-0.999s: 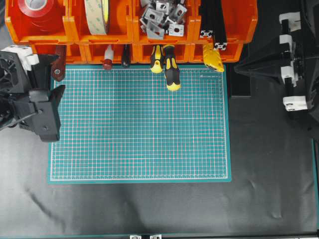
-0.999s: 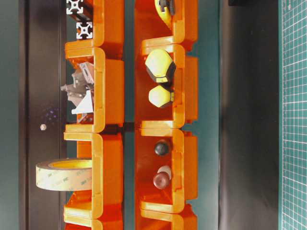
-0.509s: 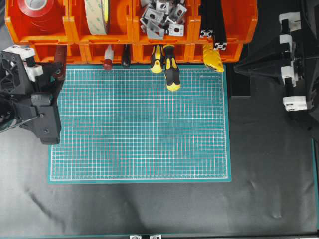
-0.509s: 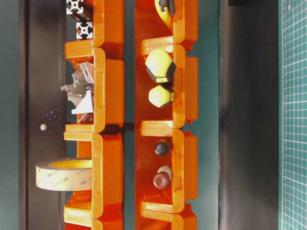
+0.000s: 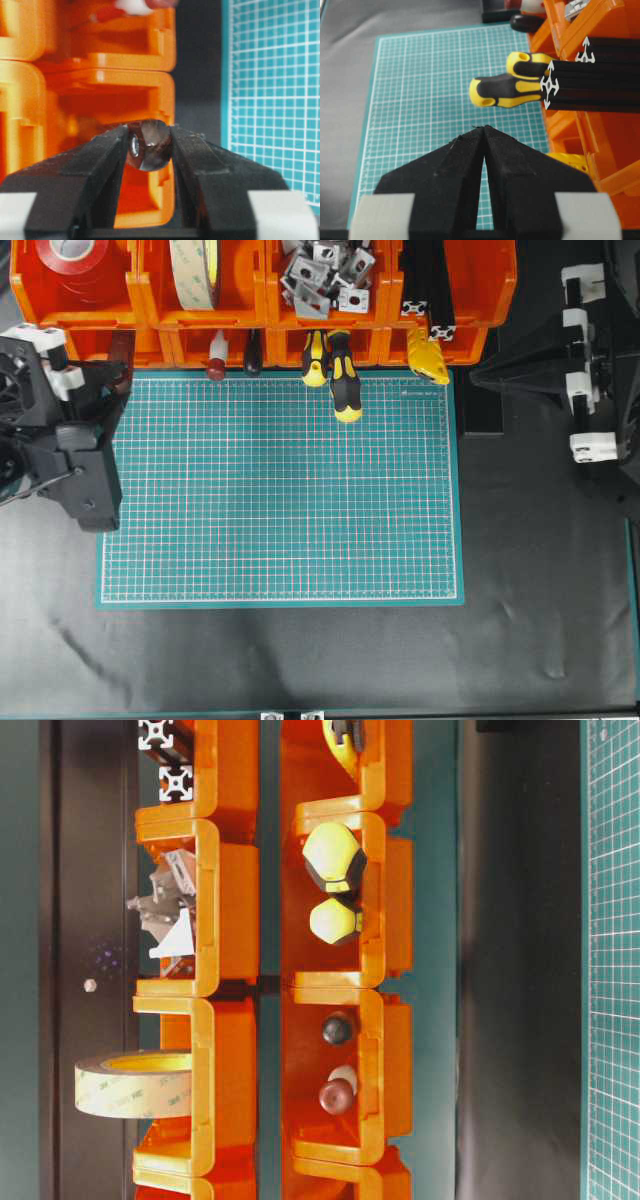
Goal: Pick scraper from container rack with left arm.
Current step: 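Close the left gripper on the scraper handle, then pull the scraper out of the rack with the left gripper, then swing the held scraper over the mat toward the center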
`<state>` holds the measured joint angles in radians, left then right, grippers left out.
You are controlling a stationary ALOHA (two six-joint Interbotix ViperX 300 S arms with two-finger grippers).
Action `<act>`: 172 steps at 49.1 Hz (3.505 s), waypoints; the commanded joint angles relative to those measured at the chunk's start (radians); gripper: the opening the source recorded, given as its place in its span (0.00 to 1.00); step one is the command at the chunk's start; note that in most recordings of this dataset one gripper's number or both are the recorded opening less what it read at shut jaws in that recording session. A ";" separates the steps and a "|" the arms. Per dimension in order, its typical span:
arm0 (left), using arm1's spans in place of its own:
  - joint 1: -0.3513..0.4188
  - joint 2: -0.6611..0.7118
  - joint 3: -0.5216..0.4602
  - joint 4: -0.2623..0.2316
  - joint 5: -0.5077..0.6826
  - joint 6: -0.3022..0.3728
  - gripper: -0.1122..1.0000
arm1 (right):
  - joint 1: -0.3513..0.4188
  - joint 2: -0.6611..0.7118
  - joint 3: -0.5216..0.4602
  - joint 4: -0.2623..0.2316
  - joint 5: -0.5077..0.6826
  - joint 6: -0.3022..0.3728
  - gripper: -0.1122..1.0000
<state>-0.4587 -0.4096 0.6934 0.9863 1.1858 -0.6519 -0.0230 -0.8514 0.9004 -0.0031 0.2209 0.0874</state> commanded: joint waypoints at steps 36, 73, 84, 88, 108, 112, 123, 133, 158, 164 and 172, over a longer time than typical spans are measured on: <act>-0.339 0.037 -0.465 0.002 0.337 0.163 0.28 | 0.000 -0.031 -0.014 -0.002 -0.038 0.002 0.09; -0.345 0.212 -0.337 0.008 -0.095 0.304 0.28 | -0.005 -0.060 -0.018 0.008 0.009 0.107 0.09; -0.229 0.250 -0.282 0.018 -0.253 0.301 0.28 | -0.011 -0.060 -0.020 0.006 0.017 0.155 0.09; -0.179 0.258 -0.276 0.020 -0.302 0.301 0.28 | -0.021 -0.061 -0.017 0.005 0.023 0.170 0.09; 0.035 0.273 -0.224 0.020 -0.540 0.318 0.28 | -0.025 -0.072 -0.020 0.006 0.054 0.176 0.09; 0.077 0.279 -0.224 0.020 -0.604 0.319 0.28 | -0.025 -0.071 -0.018 0.006 0.055 0.176 0.09; 0.101 0.290 -0.224 0.018 -0.615 0.354 0.28 | -0.025 -0.072 -0.018 0.006 0.055 0.179 0.09; 0.109 0.291 -0.227 0.015 -0.620 0.367 0.28 | -0.025 -0.072 -0.017 0.006 0.055 0.179 0.09; 0.115 0.291 -0.218 0.015 -0.657 0.354 0.28 | -0.026 -0.072 -0.018 0.006 0.054 0.179 0.09; 0.118 0.290 -0.218 0.015 -0.655 0.353 0.28 | -0.026 -0.077 -0.020 0.006 0.055 0.179 0.09; 0.127 0.288 -0.210 0.014 -0.657 0.351 0.67 | -0.026 -0.078 -0.020 0.006 0.061 0.179 0.09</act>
<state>-0.3390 -0.1074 0.4893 0.9971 0.5338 -0.2976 -0.0460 -0.9342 0.9004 0.0031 0.2746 0.2654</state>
